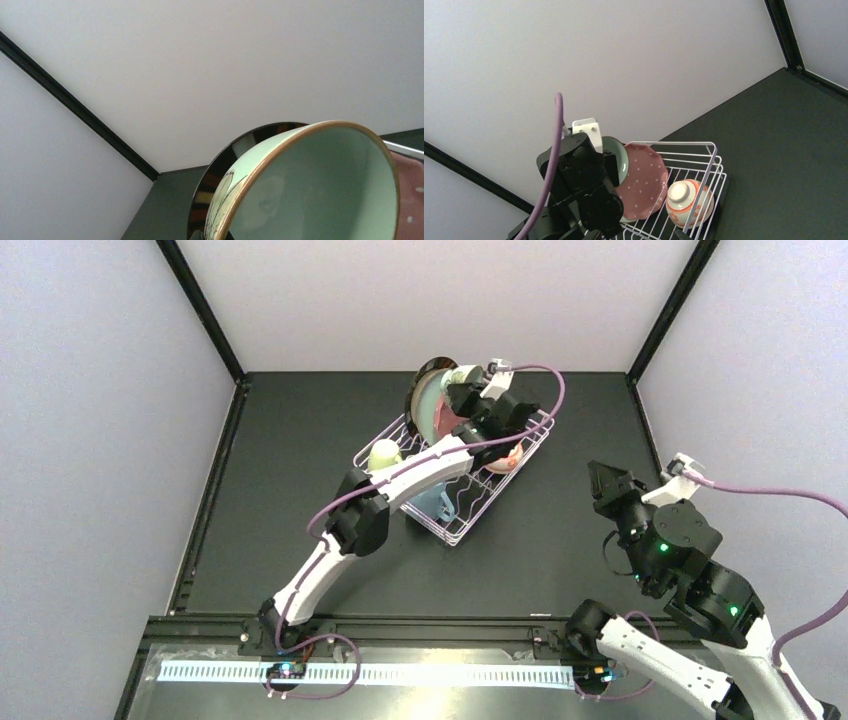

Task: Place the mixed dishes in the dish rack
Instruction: Turn the bowl upside down.

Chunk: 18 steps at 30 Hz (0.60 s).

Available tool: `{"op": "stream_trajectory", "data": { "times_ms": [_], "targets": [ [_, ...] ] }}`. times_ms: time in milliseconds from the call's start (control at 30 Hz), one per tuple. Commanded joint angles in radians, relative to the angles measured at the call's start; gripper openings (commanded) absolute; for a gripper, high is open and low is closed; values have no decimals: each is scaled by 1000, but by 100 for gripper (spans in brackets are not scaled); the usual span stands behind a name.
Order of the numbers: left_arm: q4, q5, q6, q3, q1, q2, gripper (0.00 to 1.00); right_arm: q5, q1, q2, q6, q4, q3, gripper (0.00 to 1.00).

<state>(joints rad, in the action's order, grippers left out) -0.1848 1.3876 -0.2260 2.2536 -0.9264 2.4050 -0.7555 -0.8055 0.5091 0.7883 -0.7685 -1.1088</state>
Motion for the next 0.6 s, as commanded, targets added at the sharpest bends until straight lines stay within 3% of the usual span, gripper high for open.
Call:
{"op": "stream_trajectory", "data": {
  "times_ms": [0, 567],
  "targets": [
    [128, -59, -147, 143, -3, 98, 1, -6, 2, -29, -27, 53, 23, 81],
    [-26, -64, -38, 135, -37, 193, 1, -1, 2, -197, 59, 60, 154, 81]
  ]
}}
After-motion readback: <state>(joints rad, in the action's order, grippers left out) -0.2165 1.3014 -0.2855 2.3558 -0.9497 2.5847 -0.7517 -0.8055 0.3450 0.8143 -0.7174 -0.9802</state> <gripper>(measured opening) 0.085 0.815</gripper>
